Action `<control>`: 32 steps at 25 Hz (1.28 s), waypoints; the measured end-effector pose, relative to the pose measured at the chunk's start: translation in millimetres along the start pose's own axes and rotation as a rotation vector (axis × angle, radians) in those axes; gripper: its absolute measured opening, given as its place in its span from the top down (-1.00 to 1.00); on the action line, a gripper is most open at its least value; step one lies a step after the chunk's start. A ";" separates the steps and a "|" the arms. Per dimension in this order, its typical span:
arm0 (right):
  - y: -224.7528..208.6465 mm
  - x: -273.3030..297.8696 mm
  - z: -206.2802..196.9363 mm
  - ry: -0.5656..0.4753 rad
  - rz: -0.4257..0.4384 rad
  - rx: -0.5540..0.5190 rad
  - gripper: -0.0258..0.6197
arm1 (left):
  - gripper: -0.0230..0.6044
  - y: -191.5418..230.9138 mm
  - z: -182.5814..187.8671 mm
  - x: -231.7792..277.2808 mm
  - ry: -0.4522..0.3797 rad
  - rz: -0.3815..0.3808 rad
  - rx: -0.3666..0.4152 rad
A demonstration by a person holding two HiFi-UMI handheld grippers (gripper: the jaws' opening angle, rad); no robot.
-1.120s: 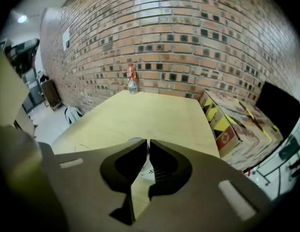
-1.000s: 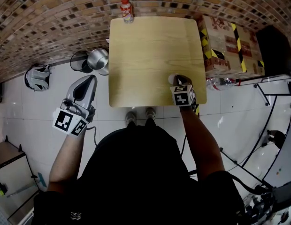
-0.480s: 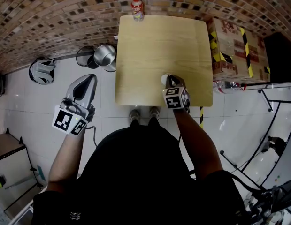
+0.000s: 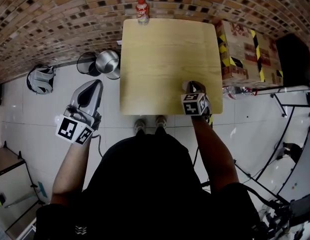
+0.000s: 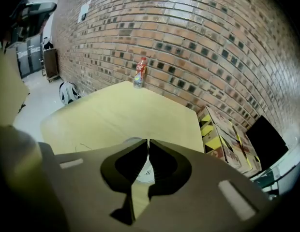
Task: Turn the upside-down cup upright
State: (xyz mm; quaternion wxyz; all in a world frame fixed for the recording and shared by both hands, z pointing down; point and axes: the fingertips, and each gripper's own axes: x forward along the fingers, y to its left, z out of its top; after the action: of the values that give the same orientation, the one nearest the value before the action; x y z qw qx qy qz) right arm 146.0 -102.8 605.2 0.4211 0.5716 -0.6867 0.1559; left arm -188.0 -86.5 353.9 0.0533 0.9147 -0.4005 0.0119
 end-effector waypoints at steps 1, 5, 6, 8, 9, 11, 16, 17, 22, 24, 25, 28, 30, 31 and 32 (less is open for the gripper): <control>-2.2 1.0 -4.8 0.016 -0.003 -0.005 0.87 | 0.92 -3.5 0.9 3.3 -0.003 -0.010 0.001; 4.4 2.7 -5.1 0.007 0.016 0.000 0.87 | 0.92 -9.7 3.4 8.4 -0.004 -0.027 0.006; 9.1 3.3 -1.8 -0.001 0.028 0.006 0.86 | 0.92 -9.2 3.2 7.6 0.000 -0.025 0.007; 20.2 4.8 4.9 -0.018 0.050 0.016 0.86 | 0.92 -7.4 2.5 4.1 0.008 -0.015 0.010; 25.3 5.5 7.8 -0.027 0.057 0.018 0.86 | 0.92 -6.9 2.4 2.2 0.011 -0.009 0.012; 34.4 6.9 14.1 -0.043 0.067 0.008 0.86 | 0.92 -6.0 3.2 -1.2 0.014 0.000 0.018; 56.3 9.8 26.2 -0.055 0.101 -0.054 0.85 | 0.92 -2.1 6.6 -10.5 0.012 0.026 0.024; 61.5 9.9 27.0 -0.056 0.112 -0.070 0.85 | 0.92 -2.0 6.6 -12.1 0.011 0.029 0.025; 86.6 13.7 24.3 -0.052 0.160 -0.088 0.83 | 0.92 -1.6 4.9 -18.3 0.012 0.040 0.020; 90.1 17.5 22.2 -0.055 0.169 -0.055 0.83 | 0.92 -1.7 5.0 -19.8 0.015 0.040 0.022; 90.4 19.5 21.8 -0.058 0.171 -0.035 0.83 | 0.92 -1.3 5.3 -20.6 0.018 0.041 0.022; 90.6 25.6 22.2 -0.070 0.173 0.008 0.83 | 0.92 0.5 5.7 -22.9 0.025 0.047 0.027; 91.6 29.6 21.0 -0.074 0.175 0.027 0.83 | 0.92 1.3 5.3 -24.1 0.030 0.050 0.030; 92.3 31.5 19.9 -0.074 0.176 0.036 0.83 | 0.92 1.7 5.1 -24.5 0.033 0.050 0.031; 93.1 33.0 18.7 -0.074 0.179 0.044 0.83 | 0.92 2.0 5.2 -24.7 0.036 0.049 0.033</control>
State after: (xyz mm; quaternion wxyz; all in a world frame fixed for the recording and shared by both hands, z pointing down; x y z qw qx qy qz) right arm 53.5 -109.7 643.9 0.3673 0.5224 -0.7465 0.1866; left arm -206.4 -70.3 347.2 0.0452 0.9049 -0.4217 0.0362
